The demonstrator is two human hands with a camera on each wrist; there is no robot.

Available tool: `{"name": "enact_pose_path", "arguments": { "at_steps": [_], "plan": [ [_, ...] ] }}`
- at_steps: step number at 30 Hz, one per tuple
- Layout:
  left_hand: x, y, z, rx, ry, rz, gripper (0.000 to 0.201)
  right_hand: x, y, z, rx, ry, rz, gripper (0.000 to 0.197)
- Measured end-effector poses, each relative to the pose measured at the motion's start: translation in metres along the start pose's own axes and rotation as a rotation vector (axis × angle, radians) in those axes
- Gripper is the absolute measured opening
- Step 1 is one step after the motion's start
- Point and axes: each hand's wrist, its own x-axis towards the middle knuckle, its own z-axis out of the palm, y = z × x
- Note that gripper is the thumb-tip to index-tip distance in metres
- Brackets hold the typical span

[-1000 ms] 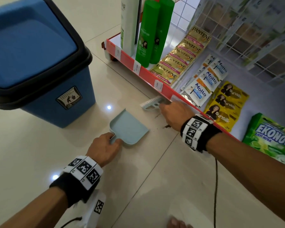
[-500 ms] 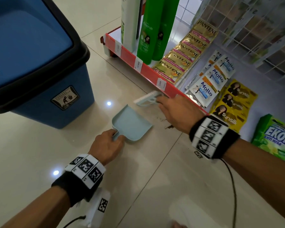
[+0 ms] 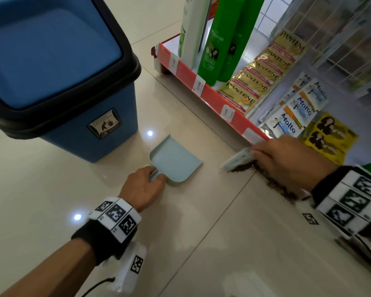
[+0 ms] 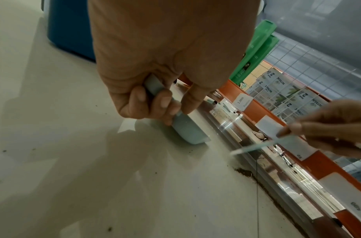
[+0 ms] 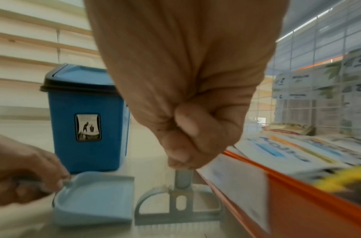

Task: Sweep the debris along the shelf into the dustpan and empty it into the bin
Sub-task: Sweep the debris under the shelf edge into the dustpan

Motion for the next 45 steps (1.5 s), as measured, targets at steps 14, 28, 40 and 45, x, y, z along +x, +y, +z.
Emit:
{"name": "enact_pose_path", "arguments": {
  "at_steps": [14,28,40,45],
  "plan": [
    [0.044,0.010,-0.014,-0.036,0.120,0.002,0.048,0.193,-0.122,0.022,0.048,0.429,0.036,0.032],
    [0.065,-0.005,-0.009,-0.151,0.077,0.086,0.025,0.218,-0.112,0.044,0.035,0.255,0.223,0.025],
    [0.030,-0.008,-0.001,-0.118,0.064,0.053,0.028,0.136,-0.118,0.010,-0.035,0.238,0.107,0.027],
    [0.021,-0.003,-0.001,-0.101,0.057,0.072,0.025,0.174,-0.112,0.023,-0.063,0.190,0.161,0.029]
  ]
}}
